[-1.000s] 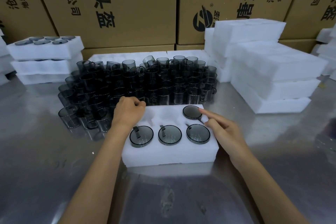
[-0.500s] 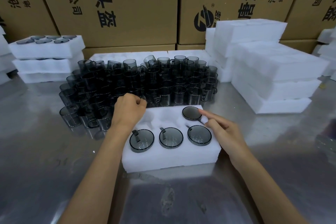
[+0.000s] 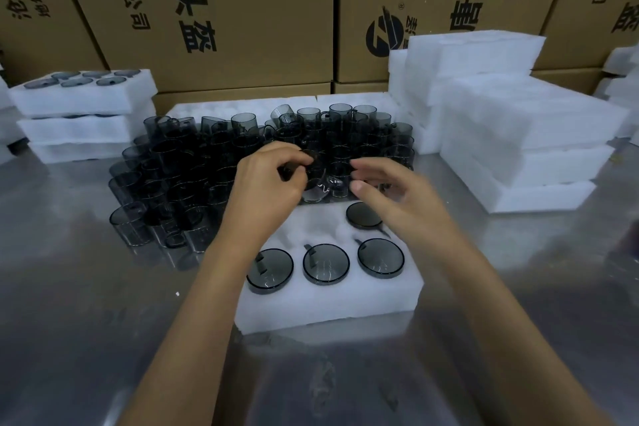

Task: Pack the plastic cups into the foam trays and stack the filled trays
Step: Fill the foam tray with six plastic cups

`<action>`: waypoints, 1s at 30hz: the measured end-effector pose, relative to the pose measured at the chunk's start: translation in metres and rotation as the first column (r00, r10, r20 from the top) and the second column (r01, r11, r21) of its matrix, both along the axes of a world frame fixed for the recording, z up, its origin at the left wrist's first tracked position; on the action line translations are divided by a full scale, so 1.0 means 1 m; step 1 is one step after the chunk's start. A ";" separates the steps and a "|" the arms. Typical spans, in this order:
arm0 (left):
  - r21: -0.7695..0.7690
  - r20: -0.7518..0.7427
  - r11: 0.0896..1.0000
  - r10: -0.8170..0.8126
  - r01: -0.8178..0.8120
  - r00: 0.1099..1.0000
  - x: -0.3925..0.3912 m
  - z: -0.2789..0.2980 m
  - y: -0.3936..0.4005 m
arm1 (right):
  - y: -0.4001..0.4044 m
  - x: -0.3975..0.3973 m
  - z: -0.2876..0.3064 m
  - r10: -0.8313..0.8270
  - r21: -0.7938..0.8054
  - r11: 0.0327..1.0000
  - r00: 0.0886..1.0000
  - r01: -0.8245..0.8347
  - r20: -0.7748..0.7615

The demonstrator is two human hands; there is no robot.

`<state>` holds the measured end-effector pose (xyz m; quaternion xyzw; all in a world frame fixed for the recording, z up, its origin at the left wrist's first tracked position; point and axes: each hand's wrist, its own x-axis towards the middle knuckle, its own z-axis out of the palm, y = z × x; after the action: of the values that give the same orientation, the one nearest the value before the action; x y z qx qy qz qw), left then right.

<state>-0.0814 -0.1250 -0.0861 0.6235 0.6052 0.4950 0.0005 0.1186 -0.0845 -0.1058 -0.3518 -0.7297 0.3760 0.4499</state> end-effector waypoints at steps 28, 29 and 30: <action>-0.196 0.054 0.979 -0.048 0.058 0.997 0.012 -0.020 -0.001 | -0.003 -0.014 -0.015 0.135 -0.122 0.985 0.986 -0.123 0.094; -0.211 0.034 0.976 -0.041 0.047 0.999 0.013 -0.020 -0.001 | -0.002 -0.014 -0.017 0.118 -0.117 0.988 0.985 -0.104 0.124; -0.230 0.027 0.972 -0.036 0.042 0.999 0.012 -0.021 0.000 | -0.002 -0.014 -0.018 0.102 -0.108 0.990 0.983 -0.086 0.156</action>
<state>-0.0691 -0.1250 -0.1073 0.6252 0.6461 0.4286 0.0894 0.1043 -0.0866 -0.1241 -0.3684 -0.7595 0.4035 0.3530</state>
